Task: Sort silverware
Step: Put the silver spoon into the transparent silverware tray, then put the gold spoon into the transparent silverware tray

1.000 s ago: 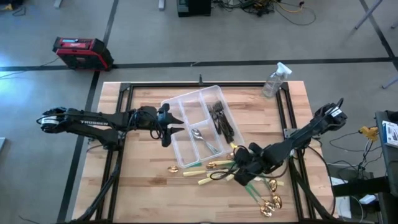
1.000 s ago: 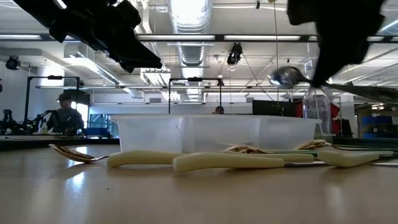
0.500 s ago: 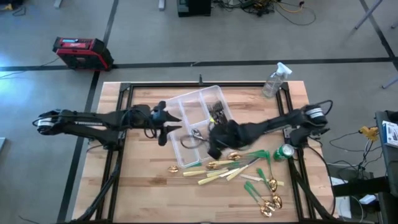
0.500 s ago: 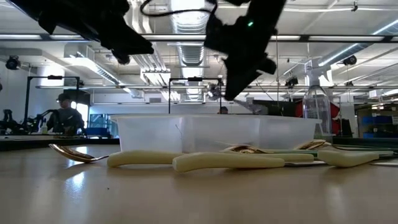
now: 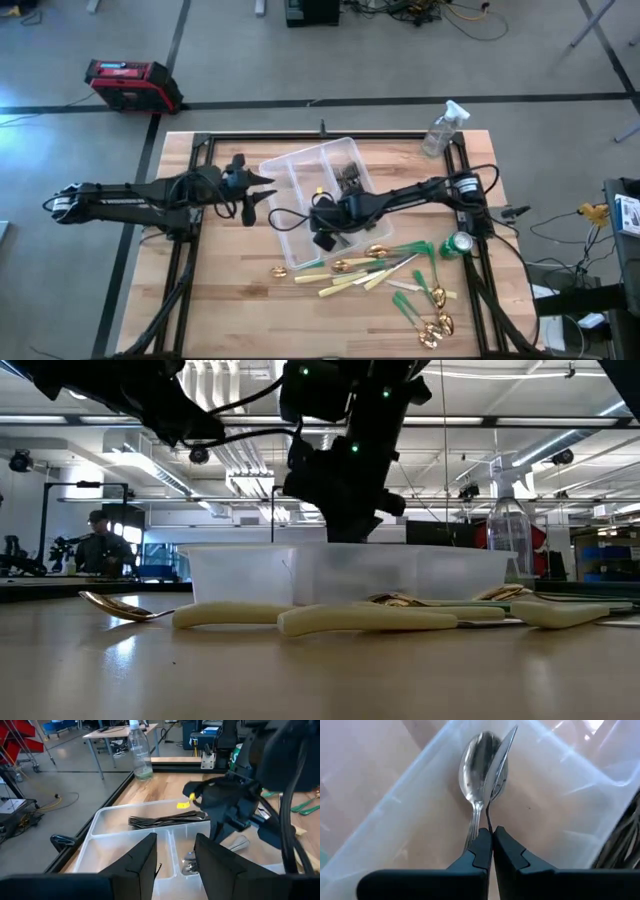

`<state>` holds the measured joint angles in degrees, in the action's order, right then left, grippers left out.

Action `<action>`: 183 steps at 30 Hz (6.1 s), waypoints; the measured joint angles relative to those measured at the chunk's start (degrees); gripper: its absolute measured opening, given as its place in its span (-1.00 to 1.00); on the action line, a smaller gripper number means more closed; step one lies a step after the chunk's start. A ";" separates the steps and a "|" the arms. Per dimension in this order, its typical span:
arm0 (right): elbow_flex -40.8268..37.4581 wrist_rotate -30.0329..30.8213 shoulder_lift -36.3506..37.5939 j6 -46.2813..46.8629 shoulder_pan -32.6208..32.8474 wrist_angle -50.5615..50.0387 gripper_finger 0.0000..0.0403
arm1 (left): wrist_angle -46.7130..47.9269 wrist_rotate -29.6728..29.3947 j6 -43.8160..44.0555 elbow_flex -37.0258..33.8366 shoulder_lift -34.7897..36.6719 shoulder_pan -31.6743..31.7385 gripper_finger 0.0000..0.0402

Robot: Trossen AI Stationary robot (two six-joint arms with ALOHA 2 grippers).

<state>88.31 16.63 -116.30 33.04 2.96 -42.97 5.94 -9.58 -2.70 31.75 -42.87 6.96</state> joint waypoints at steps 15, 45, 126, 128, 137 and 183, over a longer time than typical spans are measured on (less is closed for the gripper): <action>0.02 4.45 -4.39 -1.08 0.76 2.37 -1.00 | 0.59 0.00 0.14 -0.07 -3.37 0.00 -0.41; 0.04 -3.81 2.79 -8.74 -0.72 0.19 -0.33 | 0.67 0.04 0.23 -0.07 -3.51 -0.02 -0.41; -42.79 -5.13 29.31 3.55 19.79 12.20 -0.56 | -24.84 6.82 -2.13 -4.59 -16.59 -0.20 -0.41; -43.39 -5.26 29.01 0.35 19.26 12.01 -0.53 | -24.96 5.82 -0.34 -4.59 -16.25 -0.08 -0.41; -43.76 -2.09 28.98 -0.05 19.02 5.42 -0.38 | -26.08 0.98 -2.42 -4.59 -16.98 -0.07 -0.41; -46.44 -11.99 33.72 -11.05 11.04 8.14 -1.00 | -34.31 -0.37 -5.14 -4.57 -17.49 0.83 -0.41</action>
<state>41.87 4.64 -82.58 21.99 14.00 -34.84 -28.38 -9.96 -7.84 27.18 -60.36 7.79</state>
